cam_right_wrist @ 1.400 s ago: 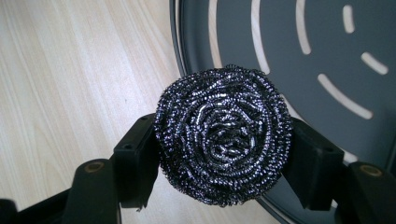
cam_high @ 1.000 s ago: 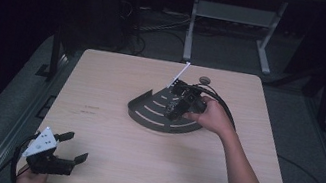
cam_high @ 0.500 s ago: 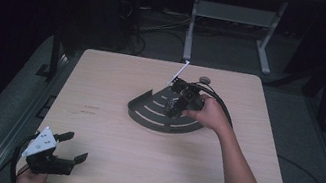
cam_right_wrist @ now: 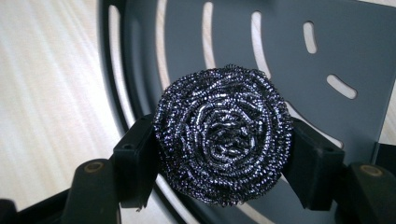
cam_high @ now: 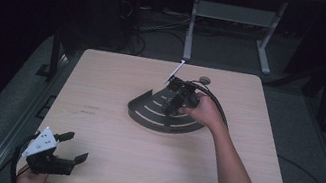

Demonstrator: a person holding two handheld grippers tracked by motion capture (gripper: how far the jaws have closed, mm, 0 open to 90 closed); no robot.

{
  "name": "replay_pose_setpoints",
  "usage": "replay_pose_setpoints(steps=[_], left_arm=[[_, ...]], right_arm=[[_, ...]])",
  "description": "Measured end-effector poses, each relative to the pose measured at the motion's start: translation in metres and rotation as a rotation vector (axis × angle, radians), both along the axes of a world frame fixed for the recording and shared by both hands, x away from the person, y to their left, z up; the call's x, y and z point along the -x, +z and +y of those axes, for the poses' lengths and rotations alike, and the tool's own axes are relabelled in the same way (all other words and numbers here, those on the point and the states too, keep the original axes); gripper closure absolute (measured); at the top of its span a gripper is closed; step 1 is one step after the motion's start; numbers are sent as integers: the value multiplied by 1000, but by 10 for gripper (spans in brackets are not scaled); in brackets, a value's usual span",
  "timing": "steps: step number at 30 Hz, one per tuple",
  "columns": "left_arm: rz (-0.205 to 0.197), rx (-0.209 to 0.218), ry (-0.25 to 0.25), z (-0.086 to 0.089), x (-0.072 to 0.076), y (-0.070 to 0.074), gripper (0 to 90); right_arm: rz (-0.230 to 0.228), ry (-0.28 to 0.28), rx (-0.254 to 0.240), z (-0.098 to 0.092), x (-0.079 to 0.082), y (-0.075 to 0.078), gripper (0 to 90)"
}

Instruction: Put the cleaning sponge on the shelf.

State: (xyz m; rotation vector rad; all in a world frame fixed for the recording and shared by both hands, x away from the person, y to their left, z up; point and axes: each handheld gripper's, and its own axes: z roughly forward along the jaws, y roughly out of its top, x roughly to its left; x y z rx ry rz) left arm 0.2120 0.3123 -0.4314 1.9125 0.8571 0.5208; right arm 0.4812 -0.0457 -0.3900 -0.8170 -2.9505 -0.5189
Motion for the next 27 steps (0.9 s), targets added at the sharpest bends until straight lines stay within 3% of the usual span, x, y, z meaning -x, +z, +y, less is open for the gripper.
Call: replay_pose_setpoints(steps=[9, 27], left_arm=[[2, 0, -1, 0, 0, 0, 133], [-2, 4, 4, 2, 1, 1, 133]], right_arm=[[21, -22, 16, 2, -6, -21, 331], [36, -53, 26, 5, -13, -37, 328]])
